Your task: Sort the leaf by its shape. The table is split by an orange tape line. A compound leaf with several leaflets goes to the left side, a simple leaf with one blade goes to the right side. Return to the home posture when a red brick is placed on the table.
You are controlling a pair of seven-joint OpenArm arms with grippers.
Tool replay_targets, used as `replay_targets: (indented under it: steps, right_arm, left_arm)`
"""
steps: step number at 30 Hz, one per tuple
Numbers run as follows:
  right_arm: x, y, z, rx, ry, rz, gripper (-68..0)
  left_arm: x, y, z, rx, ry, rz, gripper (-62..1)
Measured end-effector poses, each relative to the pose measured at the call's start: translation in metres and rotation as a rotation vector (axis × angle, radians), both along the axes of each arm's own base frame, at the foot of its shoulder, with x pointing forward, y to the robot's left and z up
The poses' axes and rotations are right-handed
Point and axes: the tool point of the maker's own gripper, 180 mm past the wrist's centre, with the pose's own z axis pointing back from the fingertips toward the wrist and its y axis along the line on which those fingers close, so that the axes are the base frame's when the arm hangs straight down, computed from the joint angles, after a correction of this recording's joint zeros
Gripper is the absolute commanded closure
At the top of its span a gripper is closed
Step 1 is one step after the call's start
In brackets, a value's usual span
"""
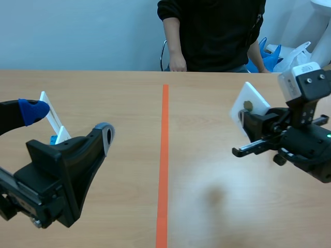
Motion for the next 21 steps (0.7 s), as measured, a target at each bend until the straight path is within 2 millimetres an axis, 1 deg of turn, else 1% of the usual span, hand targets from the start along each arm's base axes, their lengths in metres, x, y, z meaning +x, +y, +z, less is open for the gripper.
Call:
replay_targets:
  steps: [5,8,11,14,16,21]
  right_arm:
    - [0.001,-0.045,-0.015,-0.046,0.042,-0.158,-4.9]
    - [-0.001,-0.064,-0.033,-0.046,0.076,-0.227,-4.8]
    - [-0.002,-0.074,-0.056,-0.038,0.129,-0.257,-4.8]
    - [0.003,-0.086,-0.070,-0.034,0.152,-0.293,-4.8]
    - [0.009,-0.091,-0.075,-0.025,0.156,-0.311,-4.8]
    - [0.028,-0.103,-0.079,-0.006,0.141,-0.353,-4.8]
  left_arm:
    - [0.000,0.000,0.000,0.000,0.000,0.000,-62.3]
    - [0.000,0.000,0.000,0.000,0.000,0.000,-62.3]
    - [0.000,0.000,0.000,0.000,0.000,0.000,-62.3]
    - [0.000,0.000,0.000,0.000,0.000,0.000,-62.3]
    - [0.000,0.000,0.000,0.000,0.000,0.000,-62.3]
    - [0.000,0.000,0.000,0.000,0.000,0.000,-62.3]
